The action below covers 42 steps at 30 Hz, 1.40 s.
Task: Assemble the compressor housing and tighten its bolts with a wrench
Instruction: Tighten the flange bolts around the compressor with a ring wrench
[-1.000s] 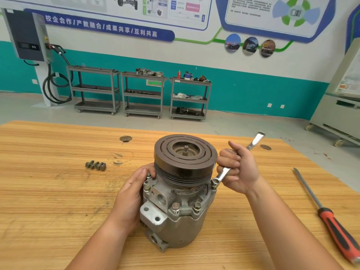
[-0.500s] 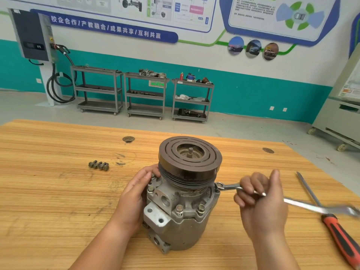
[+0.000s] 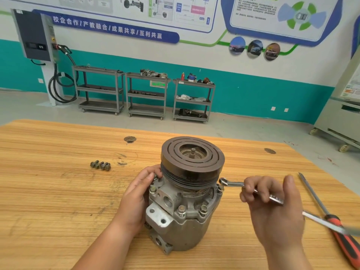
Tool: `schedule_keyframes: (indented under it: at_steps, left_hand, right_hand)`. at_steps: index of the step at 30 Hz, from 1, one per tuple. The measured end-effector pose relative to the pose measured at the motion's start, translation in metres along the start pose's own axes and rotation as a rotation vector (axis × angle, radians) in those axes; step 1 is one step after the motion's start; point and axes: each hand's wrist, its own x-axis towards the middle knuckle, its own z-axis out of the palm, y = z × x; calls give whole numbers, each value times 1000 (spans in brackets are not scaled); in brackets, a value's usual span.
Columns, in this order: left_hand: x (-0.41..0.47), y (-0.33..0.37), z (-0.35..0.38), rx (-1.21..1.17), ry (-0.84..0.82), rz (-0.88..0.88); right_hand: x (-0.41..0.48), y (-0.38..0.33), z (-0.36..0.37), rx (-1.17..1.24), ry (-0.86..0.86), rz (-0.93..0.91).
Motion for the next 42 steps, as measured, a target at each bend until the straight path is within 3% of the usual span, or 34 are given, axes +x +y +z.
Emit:
schedule_keyframes:
  at_steps: [7,13,16,20,25,28,31,35,38,42]
  left_hand:
    - [-2,-1,1,44,-39,54]
    - [-2,-1,-1,68,-79,16]
    - [-3,-3,0,102,-40,39]
    - [-2,-3,0,92,1,20]
    - [-1,-2,0,96,-11,20]
    - [-2,-1,0,93,-21,26]
    - [-3,-2,0,101,-9,24]
    - [-2,-2,-1,110,6,10]
    - [-1,-2,-1,104,20,10]
    - [-2,-1,0,99,18,12]
  right_hand:
    - [71,23,-23,386,-192,528]
    - [95,38,-17,556,-499,779]
    - [94,39,-13,554,-443,853]
    - [77,25,-11,434,-165,725]
    - [13,13,2,208,194,196]
    - [-29,23,21,37,279,11]
    - [-52,40,41,-245,226,-148]
    - [-43,22,39,-29,282,-176]
    - [-19,-4,17,121,181,-170]
    - [34,-7,-7,283,-27,232]
